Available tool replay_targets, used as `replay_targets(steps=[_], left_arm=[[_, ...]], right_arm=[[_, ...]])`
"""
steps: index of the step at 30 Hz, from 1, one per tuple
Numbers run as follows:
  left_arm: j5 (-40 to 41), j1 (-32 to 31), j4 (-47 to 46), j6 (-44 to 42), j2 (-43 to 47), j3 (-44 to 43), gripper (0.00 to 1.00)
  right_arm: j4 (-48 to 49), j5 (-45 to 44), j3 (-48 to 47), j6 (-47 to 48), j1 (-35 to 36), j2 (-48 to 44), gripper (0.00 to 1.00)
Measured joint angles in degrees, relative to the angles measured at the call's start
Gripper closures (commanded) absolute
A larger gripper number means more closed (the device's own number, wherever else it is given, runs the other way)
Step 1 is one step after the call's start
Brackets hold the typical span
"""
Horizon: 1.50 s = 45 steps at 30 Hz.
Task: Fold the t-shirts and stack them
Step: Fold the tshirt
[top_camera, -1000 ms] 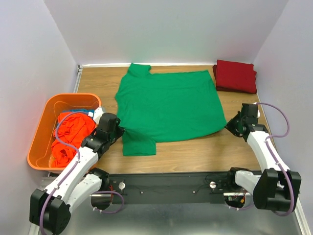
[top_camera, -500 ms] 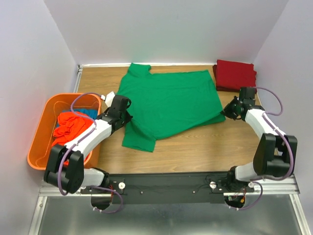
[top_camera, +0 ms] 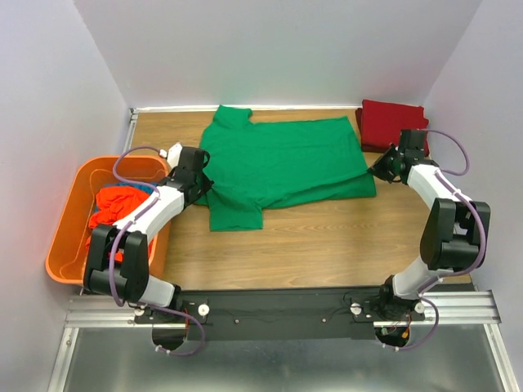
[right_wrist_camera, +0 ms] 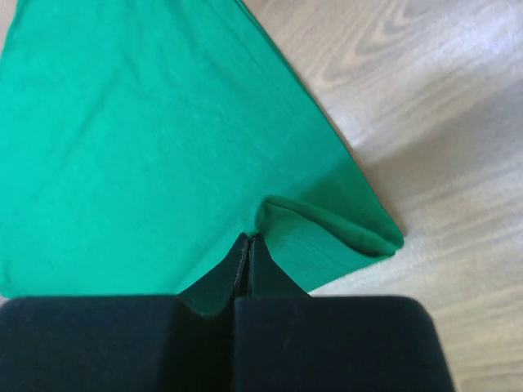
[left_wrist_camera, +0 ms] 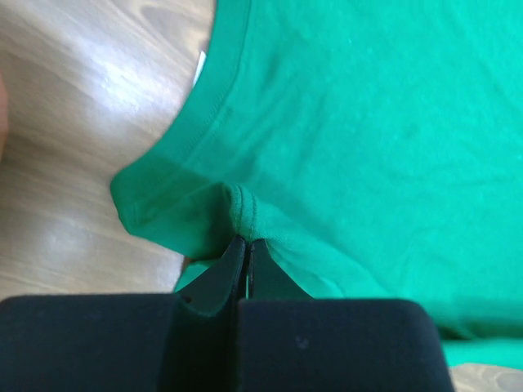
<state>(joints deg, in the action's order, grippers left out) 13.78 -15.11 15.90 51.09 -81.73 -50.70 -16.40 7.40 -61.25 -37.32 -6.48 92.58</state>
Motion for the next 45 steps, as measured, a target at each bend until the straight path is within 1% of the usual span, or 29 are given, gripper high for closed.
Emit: replay_targets(steps=[6, 24, 38, 45], left_arm=[[-1.3, 2.4, -0.4, -0.9, -1.4, -1.8, 1.0], [-4.3, 6.2, -0.4, -1.9, -4.0, -5.2, 1.0], [-4.9, 6.4, -0.3, -2.5, -8.0, -8.5, 1.0], [-5.2, 6.5, 0.0, -3.1, -7.7, -8.7, 1.0]], right_arm=[[1.5, 0.0, -0.5, -0.2, 0.0, 1.7, 0.99], [3.8, -0.7, -0.5, -0.3, 0.0, 2.9, 0.99], [5.2, -1.1, -0.4, -0.8, -0.2, 3.9, 0.99], [5.9, -1.1, 1.1, -0.8, -1.4, 4.0, 0.99]])
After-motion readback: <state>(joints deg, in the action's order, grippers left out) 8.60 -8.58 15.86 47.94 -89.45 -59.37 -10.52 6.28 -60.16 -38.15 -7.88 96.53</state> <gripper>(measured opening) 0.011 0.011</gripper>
